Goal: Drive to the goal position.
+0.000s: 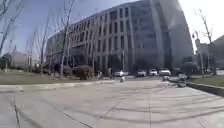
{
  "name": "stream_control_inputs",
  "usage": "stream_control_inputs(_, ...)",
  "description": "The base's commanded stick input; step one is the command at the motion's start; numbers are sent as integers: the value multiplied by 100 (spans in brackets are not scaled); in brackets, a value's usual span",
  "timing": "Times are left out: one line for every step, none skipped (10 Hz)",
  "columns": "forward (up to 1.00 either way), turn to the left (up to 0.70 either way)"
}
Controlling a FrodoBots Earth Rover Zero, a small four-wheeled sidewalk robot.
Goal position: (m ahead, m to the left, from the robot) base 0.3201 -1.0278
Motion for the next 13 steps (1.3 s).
stream_control_inputs(70, 0)
stream_control_inputs(70, 0)
stream_control_inputs(70, 0)
stream_control_inputs(70, 0)
stream_control_inputs(70, 0)
stream_control_inputs(70, 0)
stream_control_inputs(70, 0)
stream_control_inputs(70, 0)
stream_control_inputs(70, 0)
stream_control_inputs(70, 0)
stream_control_inputs(70, 0)
stream_control_inputs(70, 0)
stream_control_inputs(70, 0)
